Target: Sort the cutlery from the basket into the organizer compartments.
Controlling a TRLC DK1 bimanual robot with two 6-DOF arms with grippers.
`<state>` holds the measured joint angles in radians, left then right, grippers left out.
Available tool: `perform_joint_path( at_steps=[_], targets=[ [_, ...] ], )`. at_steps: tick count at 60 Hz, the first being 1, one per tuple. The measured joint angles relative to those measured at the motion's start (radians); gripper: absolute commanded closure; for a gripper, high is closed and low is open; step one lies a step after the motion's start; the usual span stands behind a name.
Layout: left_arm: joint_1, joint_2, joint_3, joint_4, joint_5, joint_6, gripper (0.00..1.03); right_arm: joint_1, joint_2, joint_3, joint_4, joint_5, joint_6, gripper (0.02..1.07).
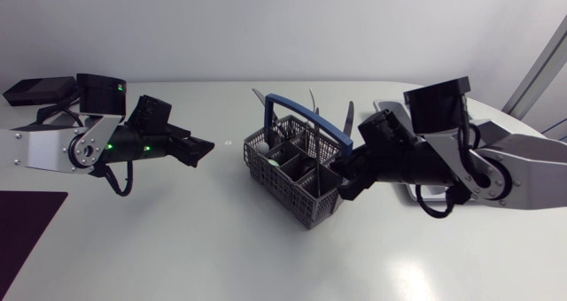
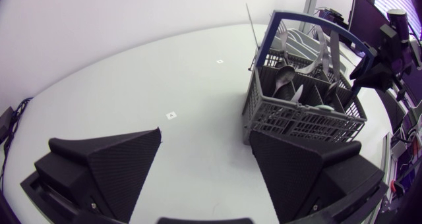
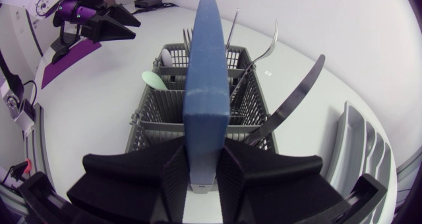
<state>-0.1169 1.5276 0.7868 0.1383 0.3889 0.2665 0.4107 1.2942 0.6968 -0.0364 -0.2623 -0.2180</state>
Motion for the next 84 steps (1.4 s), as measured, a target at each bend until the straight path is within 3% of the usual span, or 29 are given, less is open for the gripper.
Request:
perform_joint_path(
  at_steps=[3, 6, 15, 30, 42, 65, 84],
  targets=[
    [-0.010, 0.021, 0.011, -0.018, 0.000, 0.000, 0.10, 0.000, -0.029, -0.006, -0.014, -0.003, -0.004, 0.34],
    [-0.014, 0.049, 0.034, -0.049, 0.011, 0.000, 0.10, 0.000, -0.062, -0.006, -0.021, -0.004, -0.008, 0.25],
    [-0.013, 0.142, 0.146, -0.142, 0.090, 0.001, 0.15, -0.016, -0.201, -0.009, -0.100, -0.019, -0.021, 0.25],
    [0.001, 0.200, 0.251, -0.138, 0.144, 0.000, 0.48, -0.193, -0.299, -0.012, -0.222, -0.122, -0.076, 0.91],
    [-0.016, 0.332, 0.378, -0.171, 0.177, -0.022, 1.00, -0.241, -0.224, -0.026, -0.226, -0.155, -0.086, 1.02],
    [-0.033, 0.553, 0.574, -0.280, 0.249, -0.030, 1.00, -0.253, 0.034, -0.017, -0.225, -0.161, -0.081, 1.02],
    [-0.089, 0.589, 0.615, -0.359, 0.397, -0.019, 1.00, -0.265, 0.153, 0.073, -0.193, -0.232, -0.016, 1.02]
  ],
)
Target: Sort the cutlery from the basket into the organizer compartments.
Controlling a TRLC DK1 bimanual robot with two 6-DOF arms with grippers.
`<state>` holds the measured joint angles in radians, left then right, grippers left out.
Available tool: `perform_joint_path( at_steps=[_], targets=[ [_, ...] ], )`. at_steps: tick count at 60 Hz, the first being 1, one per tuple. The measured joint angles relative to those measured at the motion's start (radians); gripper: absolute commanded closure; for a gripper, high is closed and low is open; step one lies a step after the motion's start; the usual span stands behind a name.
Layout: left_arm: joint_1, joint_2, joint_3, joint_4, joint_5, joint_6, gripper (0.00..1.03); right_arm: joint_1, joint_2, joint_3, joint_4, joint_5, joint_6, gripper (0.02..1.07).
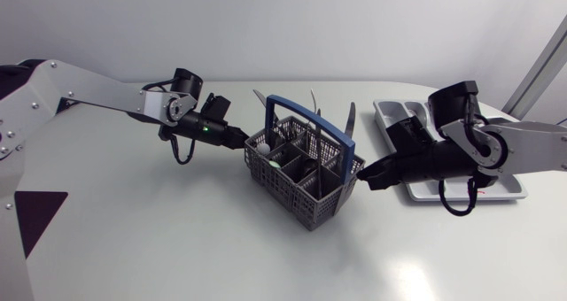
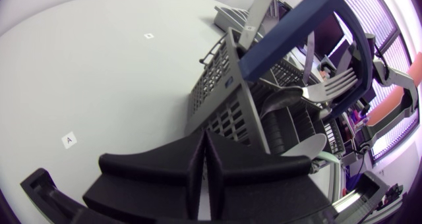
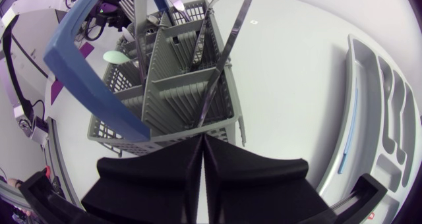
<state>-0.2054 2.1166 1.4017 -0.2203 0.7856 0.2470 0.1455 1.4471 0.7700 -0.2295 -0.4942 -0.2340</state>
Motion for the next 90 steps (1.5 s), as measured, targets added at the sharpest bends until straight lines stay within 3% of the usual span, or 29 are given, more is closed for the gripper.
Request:
perform_joint_path(
  at_steps=[14, 30, 47, 71, 75, 83, 90],
  targets=[
    [0.015, -0.004, -0.009, -0.096, 0.052, 0.100, 1.00, -0.025, 0.084, 0.058, 0.002, -0.052, 0.050, 1.02],
    [0.060, -0.135, -0.165, -0.106, 0.056, 0.182, 1.00, -0.023, 0.213, 0.188, 0.023, -0.057, 0.078, 1.02],
    [0.061, -0.250, -0.309, -0.112, 0.064, 0.234, 1.00, -0.006, 0.335, 0.327, 0.024, -0.060, 0.085, 1.02],
    [0.095, -0.323, -0.426, -0.116, 0.074, 0.301, 1.00, 0.030, 0.388, 0.390, 0.024, -0.060, 0.101, 1.01],
    [0.114, -0.344, -0.428, -0.123, 0.074, 0.300, 0.97, 0.029, 0.387, 0.389, 0.027, -0.048, 0.101, 0.95],
    [0.167, -0.463, -0.443, -0.154, 0.045, 0.299, 0.91, 0.026, 0.344, 0.355, 0.031, 0.003, 0.099, 0.68],
    [0.182, -0.573, -0.444, -0.182, 0.002, 0.277, 0.86, 0.018, 0.256, 0.299, 0.031, 0.038, 0.086, 0.56]
  ],
)
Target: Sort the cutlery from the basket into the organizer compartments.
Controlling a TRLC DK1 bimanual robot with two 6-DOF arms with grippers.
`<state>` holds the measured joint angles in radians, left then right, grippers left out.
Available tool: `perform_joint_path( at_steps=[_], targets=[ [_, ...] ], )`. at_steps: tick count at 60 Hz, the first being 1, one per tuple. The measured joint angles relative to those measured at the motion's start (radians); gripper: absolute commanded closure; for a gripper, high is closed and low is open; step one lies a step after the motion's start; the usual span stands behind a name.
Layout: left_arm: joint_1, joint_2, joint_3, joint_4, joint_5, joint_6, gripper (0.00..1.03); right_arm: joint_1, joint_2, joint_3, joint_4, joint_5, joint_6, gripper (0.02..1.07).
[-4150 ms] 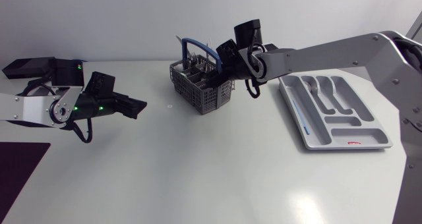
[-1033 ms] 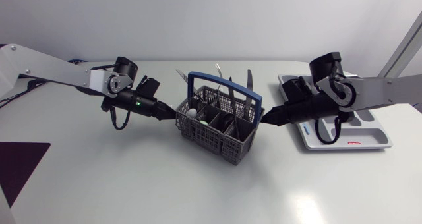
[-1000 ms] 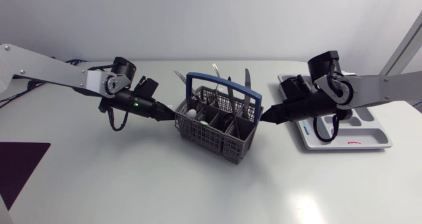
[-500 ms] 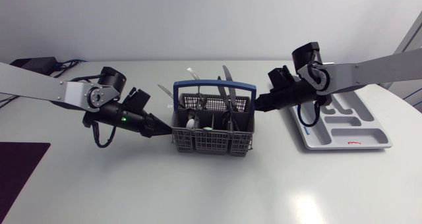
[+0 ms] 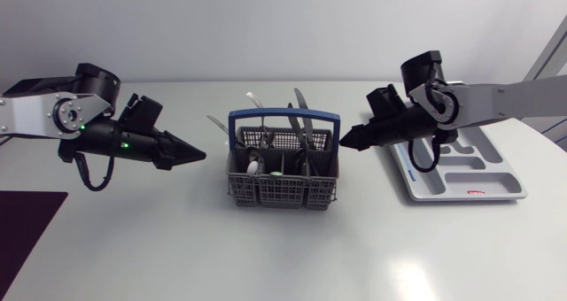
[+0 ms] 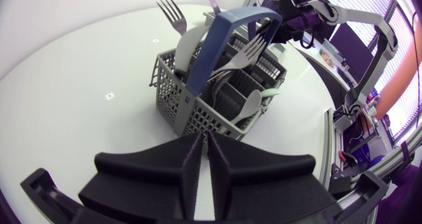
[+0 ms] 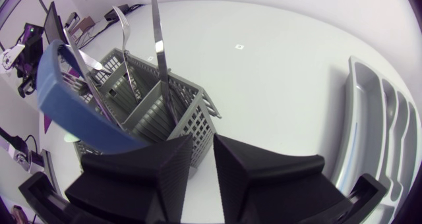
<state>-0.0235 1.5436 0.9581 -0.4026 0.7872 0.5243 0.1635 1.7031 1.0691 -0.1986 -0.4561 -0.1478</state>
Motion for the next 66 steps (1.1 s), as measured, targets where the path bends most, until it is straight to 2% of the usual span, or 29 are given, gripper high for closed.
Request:
perform_joint_path(
  at_steps=[4, 12, 16, 20, 24, 34, 43, 55, 66],
  targets=[
    [0.000, -0.055, -0.002, -0.032, -0.021, -0.010, 0.84, -0.002, -0.060, -0.034, 0.000, 0.016, -0.014, 0.51],
    [-0.013, -0.141, -0.002, -0.042, -0.057, -0.064, 0.81, -0.001, -0.164, -0.095, -0.008, 0.042, -0.024, 0.51],
    [-0.039, -0.171, -0.002, -0.044, -0.092, -0.091, 0.78, 0.000, -0.221, -0.124, -0.016, 0.049, -0.031, 0.51],
    [-0.082, -0.185, -0.002, -0.045, -0.127, -0.113, 0.75, 0.005, -0.280, -0.145, -0.041, 0.060, -0.032, 0.42],
    [-0.125, -0.188, -0.002, -0.046, -0.160, -0.131, 0.72, 0.015, -0.333, -0.153, -0.074, 0.061, -0.033, 0.38],
    [-0.252, -0.185, 0.002, -0.047, -0.261, -0.169, 0.71, 0.068, -0.445, -0.155, -0.145, 0.073, -0.036, 0.35],
    [-0.334, -0.138, 0.042, -0.049, -0.344, -0.208, 0.71, 0.120, -0.494, -0.155, -0.182, 0.099, -0.035, 0.35],
    [-0.412, -0.061, 0.085, -0.049, -0.455, -0.238, 0.71, 0.173, -0.509, -0.155, -0.201, 0.121, -0.035, 0.35],
    [-0.435, -0.008, 0.117, -0.050, -0.488, -0.251, 0.71, 0.193, -0.521, -0.155, -0.203, 0.133, -0.035, 0.33]
  ],
)
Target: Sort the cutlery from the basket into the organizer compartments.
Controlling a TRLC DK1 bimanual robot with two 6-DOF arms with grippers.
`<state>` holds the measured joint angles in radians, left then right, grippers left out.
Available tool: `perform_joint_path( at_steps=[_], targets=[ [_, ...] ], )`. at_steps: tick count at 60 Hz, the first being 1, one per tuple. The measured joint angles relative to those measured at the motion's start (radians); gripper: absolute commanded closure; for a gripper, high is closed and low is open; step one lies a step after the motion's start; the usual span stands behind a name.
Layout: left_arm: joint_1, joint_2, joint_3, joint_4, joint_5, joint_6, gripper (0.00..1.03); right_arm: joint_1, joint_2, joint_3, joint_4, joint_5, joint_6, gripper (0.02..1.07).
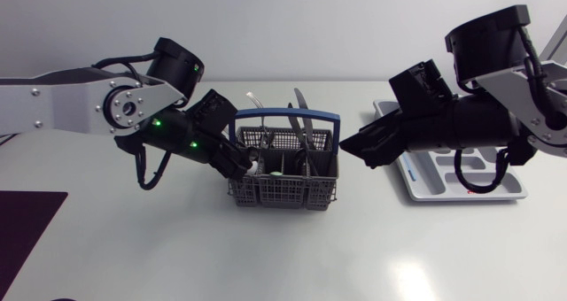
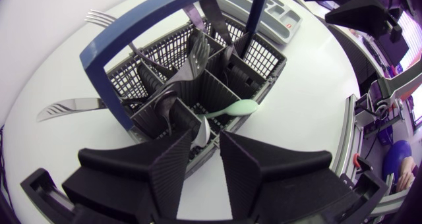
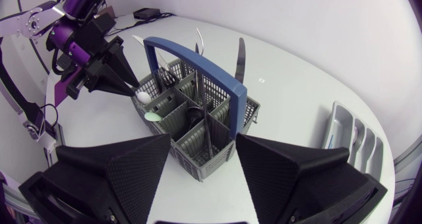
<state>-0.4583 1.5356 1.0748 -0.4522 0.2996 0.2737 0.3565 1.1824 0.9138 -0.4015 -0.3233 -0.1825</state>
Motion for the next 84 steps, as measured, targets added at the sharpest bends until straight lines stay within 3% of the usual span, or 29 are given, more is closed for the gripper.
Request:
perform_joint_path(
  at_steps=[21, 44, 52, 64, 84],
  targets=[
    [-0.051, 0.066, 0.033, 0.000, -0.076, -0.013, 0.72, 0.002, -0.009, -0.015, 0.000, 0.007, 0.000, 0.33],
    [-0.056, 0.085, 0.039, 0.005, -0.099, -0.017, 0.89, 0.029, -0.018, -0.047, 0.000, 0.007, -0.001, 0.33],
    [-0.060, 0.087, 0.039, 0.013, -0.100, -0.018, 1.00, 0.080, -0.017, -0.047, 0.001, 0.006, -0.005, 0.33],
    [-0.065, 0.087, 0.035, 0.068, -0.100, -0.020, 1.00, 0.139, 0.002, -0.047, 0.014, 0.002, -0.028, 0.30],
    [-0.059, -0.011, 0.024, 0.069, -0.083, -0.043, 1.00, 0.178, 0.004, -0.047, 0.016, 0.002, -0.039, 0.24]
  ],
)
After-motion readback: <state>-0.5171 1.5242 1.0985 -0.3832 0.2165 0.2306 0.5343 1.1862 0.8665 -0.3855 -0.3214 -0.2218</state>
